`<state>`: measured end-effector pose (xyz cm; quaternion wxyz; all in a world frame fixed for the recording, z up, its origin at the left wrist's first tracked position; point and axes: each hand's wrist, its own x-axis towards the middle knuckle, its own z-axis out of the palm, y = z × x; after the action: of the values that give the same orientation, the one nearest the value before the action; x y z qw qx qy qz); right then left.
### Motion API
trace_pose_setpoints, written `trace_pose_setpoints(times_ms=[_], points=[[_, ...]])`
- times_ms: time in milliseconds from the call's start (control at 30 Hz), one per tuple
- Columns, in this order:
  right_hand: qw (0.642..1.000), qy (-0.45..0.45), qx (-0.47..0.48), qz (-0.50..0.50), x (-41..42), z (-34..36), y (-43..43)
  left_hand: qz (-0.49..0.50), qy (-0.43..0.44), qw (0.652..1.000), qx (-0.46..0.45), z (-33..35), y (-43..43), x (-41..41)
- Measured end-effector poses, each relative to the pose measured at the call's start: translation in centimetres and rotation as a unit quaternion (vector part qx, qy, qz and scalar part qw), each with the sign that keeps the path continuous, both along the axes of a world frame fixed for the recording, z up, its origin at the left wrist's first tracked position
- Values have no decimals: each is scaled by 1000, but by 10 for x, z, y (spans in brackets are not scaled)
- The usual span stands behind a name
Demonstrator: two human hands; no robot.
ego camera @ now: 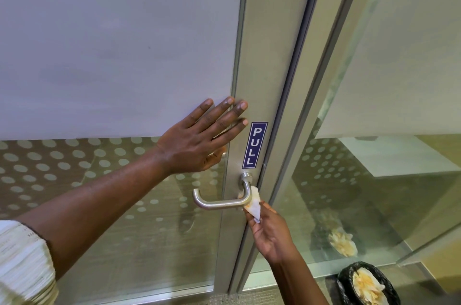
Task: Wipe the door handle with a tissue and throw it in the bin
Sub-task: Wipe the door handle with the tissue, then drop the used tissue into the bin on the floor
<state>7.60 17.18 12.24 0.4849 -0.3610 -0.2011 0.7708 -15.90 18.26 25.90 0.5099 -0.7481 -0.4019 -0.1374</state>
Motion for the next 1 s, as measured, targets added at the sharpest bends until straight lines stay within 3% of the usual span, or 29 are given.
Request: trace_pose_setpoints(times_ms=[133, 300, 400, 1000], points=[[995, -91, 39, -19, 22, 10, 12, 1, -21, 1000, -20, 0, -2, 2], [987, -139, 72, -24, 57, 25, 23, 10, -148, 988, -42, -14, -11, 37], [984, -156, 75, -49, 86, 32, 25, 6, -180, 982, -48, -21, -8, 63], [885, -409, 163, -152, 336, 46, 32, -86, -154, 964, -197, -101, 64, 329]])
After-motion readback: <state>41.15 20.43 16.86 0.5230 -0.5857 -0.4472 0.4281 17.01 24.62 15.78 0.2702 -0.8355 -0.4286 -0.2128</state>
